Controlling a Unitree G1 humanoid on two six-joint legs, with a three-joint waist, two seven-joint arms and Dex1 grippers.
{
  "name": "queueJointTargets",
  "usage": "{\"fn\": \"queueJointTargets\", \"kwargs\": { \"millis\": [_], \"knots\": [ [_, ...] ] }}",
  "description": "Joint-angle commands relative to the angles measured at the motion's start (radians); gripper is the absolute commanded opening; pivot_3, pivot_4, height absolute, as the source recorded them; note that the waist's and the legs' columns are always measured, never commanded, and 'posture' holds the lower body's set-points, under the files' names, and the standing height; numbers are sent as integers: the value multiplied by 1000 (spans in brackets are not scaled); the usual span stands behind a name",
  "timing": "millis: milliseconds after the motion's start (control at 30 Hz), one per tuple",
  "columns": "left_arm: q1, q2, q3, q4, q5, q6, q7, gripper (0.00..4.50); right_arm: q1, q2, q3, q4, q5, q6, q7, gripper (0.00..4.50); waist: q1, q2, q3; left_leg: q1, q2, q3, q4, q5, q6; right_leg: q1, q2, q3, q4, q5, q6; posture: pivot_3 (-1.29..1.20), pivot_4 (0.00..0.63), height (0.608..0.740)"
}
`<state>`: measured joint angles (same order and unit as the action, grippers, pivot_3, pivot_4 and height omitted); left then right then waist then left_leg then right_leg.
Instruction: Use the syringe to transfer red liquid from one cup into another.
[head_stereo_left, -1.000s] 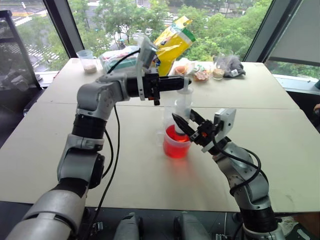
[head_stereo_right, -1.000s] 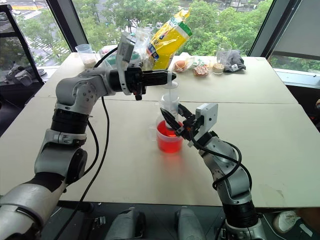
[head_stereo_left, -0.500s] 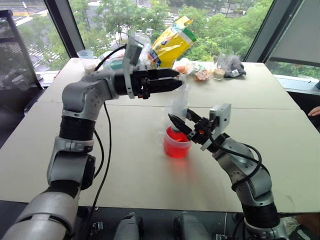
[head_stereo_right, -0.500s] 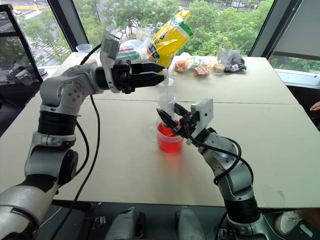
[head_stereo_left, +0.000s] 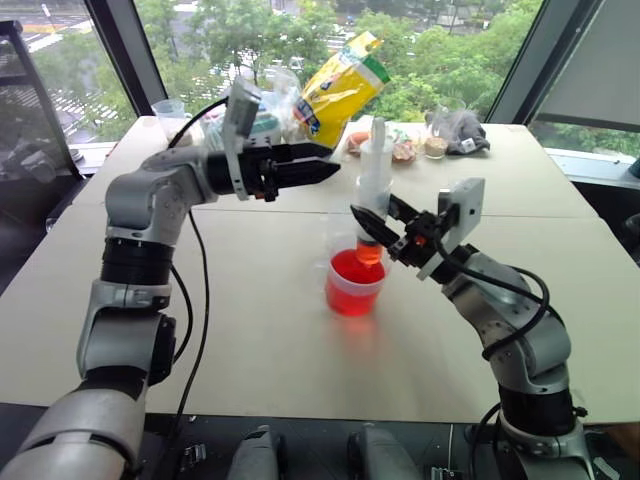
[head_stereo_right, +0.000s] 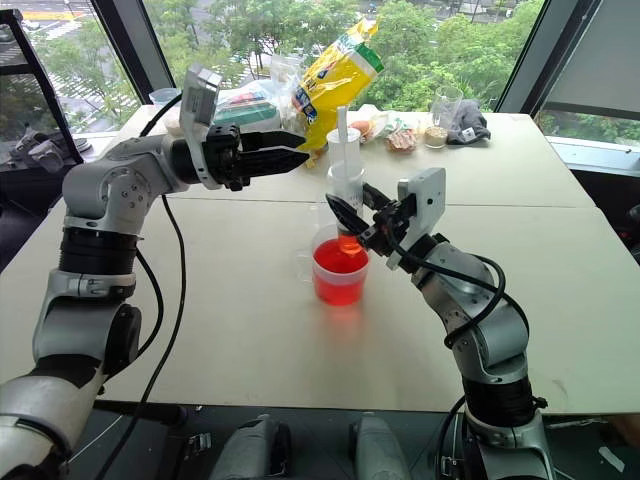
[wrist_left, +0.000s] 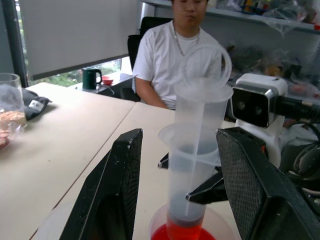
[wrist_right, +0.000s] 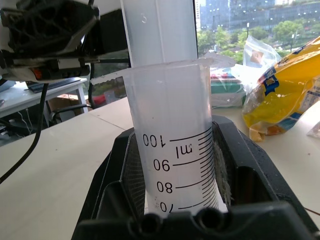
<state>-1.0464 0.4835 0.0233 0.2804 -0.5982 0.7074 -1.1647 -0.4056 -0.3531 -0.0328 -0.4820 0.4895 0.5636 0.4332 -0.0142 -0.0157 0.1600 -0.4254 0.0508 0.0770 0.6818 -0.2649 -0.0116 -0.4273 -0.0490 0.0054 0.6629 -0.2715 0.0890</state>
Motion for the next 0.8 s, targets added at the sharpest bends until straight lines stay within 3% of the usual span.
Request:
{"fn": "queueJointTargets", "kwargs": {
  "millis": [33,267,633,800],
  "knots": [
    [-5,34,41,15,13,-39,10,2361,-78,-8,-46,-69,68,36,-14,1468,0,0,0,0,0,0,0,0,0,0,0,0,0,0,0,0,150,740],
    [-10,68,69,61,23,-75,28,2361,-281,-36,-101,53,135,99,-6,1468,0,0,0,0,0,0,0,0,0,-1,0,0,0,0,0,0,150,740],
    [34,76,90,-32,-12,-29,75,2361,-456,18,-7,687,-106,-336,182,1468,-2,0,0,-1,0,2,0,0,1,-1,0,3,0,0,0,0,150,740],
    [40,79,99,-70,-29,2,91,2361,-474,46,-9,813,-140,-433,213,1468,-2,1,0,-1,0,2,0,0,1,-2,1,5,0,0,0,0,150,740]
  ]
}}
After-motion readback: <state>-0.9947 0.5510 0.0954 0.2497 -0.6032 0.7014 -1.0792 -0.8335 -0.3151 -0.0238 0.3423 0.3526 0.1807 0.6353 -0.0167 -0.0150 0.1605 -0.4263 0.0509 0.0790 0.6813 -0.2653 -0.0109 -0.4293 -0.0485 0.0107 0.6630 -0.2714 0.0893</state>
